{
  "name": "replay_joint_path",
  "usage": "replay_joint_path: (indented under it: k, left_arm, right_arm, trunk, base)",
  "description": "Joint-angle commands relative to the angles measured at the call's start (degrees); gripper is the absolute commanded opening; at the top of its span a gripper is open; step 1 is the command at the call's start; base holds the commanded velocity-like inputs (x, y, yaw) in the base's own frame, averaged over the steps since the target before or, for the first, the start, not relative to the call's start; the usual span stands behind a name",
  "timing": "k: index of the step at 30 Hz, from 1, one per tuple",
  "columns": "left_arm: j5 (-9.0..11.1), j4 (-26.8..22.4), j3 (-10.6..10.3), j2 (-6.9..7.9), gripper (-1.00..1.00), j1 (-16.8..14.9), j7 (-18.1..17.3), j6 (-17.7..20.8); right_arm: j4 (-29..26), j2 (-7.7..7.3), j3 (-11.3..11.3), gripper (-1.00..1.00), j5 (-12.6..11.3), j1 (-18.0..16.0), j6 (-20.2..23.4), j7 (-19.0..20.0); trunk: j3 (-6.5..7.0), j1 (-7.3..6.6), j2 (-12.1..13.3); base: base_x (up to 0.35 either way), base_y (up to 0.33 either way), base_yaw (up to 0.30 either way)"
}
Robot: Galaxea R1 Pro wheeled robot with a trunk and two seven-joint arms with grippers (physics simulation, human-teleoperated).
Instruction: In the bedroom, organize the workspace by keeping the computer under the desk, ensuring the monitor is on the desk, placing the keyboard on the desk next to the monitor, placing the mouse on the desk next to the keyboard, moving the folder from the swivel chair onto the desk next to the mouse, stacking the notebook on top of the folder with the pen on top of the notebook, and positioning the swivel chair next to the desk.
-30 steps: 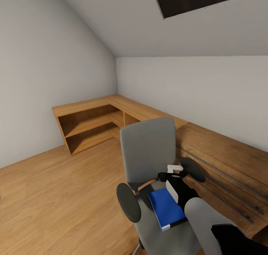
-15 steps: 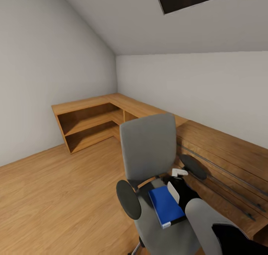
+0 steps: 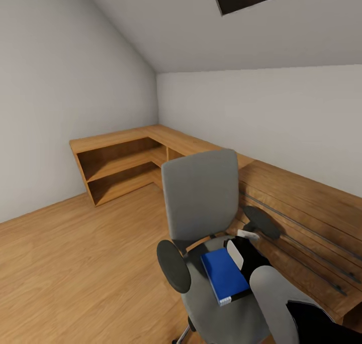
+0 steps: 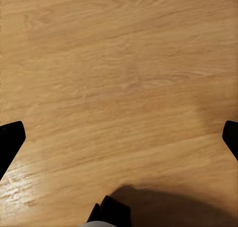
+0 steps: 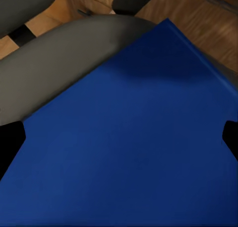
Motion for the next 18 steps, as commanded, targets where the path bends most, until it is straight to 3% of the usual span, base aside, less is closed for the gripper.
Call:
replay_joint_path:
  k: [1, 6, 13, 18]
  left_arm:
    - [0.1, 0.0, -0.1, 0.01, 1.00, 0.0, 0.0, -0.2]
    - [0.1, 0.0, 0.0, 0.06, 1.00, 0.0, -0.3, -0.2]
    - [0.1, 0.0, 0.0, 0.11, 1.00, 0.0, -0.4, -0.2]
    - [0.1, 0.0, 0.0, 0.12, 1.00, 0.0, -0.5, -0.2]
  right_arm:
    - [-0.3, 0.03, 0.0, 1.00, -1.3, 0.0, 0.5, -0.7]
    - [-1.0, 0.00, 0.0, 1.00, -4.2, 0.0, 1.6, -1.8]
    - [-1.2, -0.01, 0.0, 1.00, -5.0, 0.0, 1.9, -2.1]
    - [-1.2, -0.01, 0.1, 1.00, -5.1, 0.0, 1.9, -2.1]
  trunk:
    - [-0.05, -0.01, 0.0]
    - [-0.05, -0.01, 0.0]
    - [-0.05, -0.01, 0.0]
    - [-0.05, -0.01, 0.0]
  base:
    - [0.000, 0.000, 0.000]
    - [0.000, 0.000, 0.000]
    - [0.007, 0.005, 0.000]
    - [0.159, 0.128, 0.000]
